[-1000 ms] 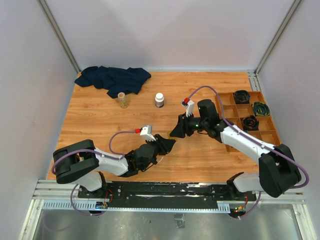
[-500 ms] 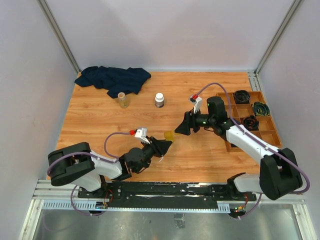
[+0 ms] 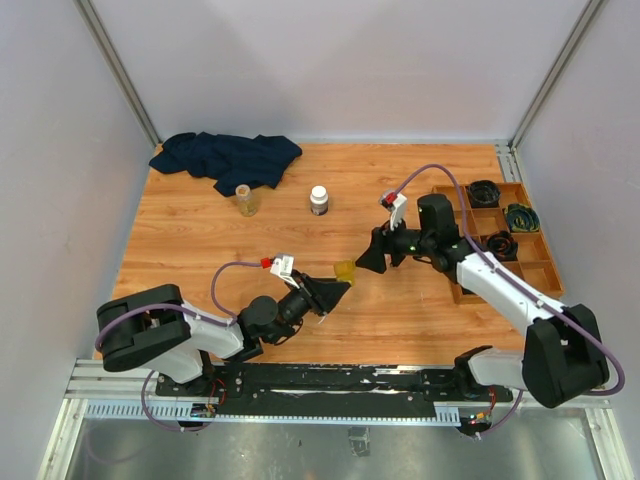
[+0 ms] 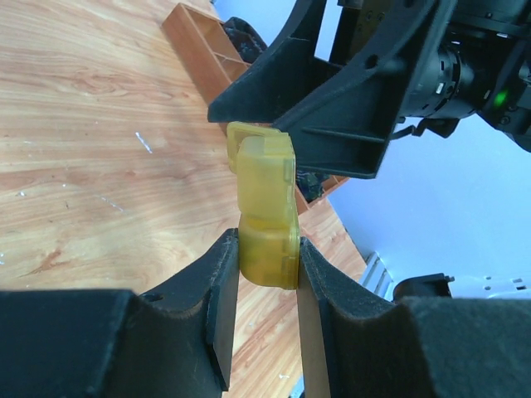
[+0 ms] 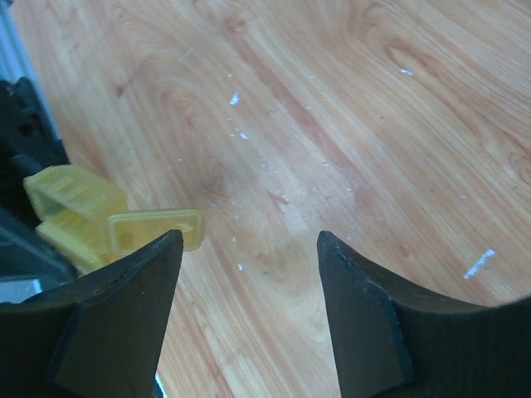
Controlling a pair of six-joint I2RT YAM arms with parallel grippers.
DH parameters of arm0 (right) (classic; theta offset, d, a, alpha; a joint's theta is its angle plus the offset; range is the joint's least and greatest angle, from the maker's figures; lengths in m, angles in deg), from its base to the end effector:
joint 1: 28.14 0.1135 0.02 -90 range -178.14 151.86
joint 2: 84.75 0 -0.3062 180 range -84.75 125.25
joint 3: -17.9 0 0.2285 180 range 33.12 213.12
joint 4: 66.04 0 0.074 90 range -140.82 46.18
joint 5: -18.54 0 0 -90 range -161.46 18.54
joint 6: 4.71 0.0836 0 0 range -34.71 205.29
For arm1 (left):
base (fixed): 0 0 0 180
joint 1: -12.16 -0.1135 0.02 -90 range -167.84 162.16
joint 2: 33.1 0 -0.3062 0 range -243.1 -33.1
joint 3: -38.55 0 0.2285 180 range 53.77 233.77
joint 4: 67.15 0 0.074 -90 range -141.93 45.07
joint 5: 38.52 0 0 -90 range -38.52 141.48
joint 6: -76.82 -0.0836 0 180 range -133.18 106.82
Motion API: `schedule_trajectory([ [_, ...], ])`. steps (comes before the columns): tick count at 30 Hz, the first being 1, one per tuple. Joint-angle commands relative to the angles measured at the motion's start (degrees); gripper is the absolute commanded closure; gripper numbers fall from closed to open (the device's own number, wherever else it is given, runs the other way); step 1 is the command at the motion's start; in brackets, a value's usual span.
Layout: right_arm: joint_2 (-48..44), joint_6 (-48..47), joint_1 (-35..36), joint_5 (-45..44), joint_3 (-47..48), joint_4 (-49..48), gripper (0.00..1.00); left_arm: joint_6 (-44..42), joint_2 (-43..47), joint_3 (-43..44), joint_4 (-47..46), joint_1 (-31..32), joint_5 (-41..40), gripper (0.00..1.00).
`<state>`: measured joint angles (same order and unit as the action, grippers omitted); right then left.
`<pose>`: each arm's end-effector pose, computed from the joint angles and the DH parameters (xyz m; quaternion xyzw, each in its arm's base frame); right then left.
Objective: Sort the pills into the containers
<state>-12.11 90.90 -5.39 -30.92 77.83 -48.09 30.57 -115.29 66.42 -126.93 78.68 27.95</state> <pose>0.2278 0.1545 0.2853 -0.2910 0.7804 0.4056 0.3765 0.1349 -0.2267 0.2456 -0.0179 0.6753 -0.5160 0.5267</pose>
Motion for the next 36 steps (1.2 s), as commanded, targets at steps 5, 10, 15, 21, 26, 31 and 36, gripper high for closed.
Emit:
schedule_trajectory([
  [5, -6.9, -5.2, -5.6, 20.5, 0.2, -0.6, 0.16, 1.8, -1.4, -1.7, -6.7, -1.3, 2.8, 1.00],
  [10, -6.6, 2.0, -8.0, 28.1, -2.5, -8.4, 0.08, 3.9, -6.5, -3.7, -20.5, -3.3, 11.0, 1.00],
  [15, -2.2, 4.1, -8.3, 31.1, -2.6, -9.2, 0.10, 4.9, -9.9, -4.4, -27.1, -4.1, 13.7, 1.00],
  [21, 1.2, 4.1, -8.0, 29.2, -2.9, -8.3, 0.16, 3.1, -8.6, -4.1, -27.0, -4.2, 14.1, 1.00],
  [26, 3.8, 3.5, -6.9, 31.0, -2.4, -7.1, 0.27, 3.3, -8.7, -4.1, -27.0, -4.4, 13.4, 1.00],
  [31, 5.3, 0.6, -4.8, 30.5, -1.4, -3.8, 0.34, 3.9, -8.4, -4.1, -27.0, -4.9, 13.4, 1.00],
  [36, 7.3, -1.5, -3.8, 31.3, -0.2, -1.1, 0.44, 3.5, -7.3, -4.5, -26.9, -5.4, 13.4, 1.00],
])
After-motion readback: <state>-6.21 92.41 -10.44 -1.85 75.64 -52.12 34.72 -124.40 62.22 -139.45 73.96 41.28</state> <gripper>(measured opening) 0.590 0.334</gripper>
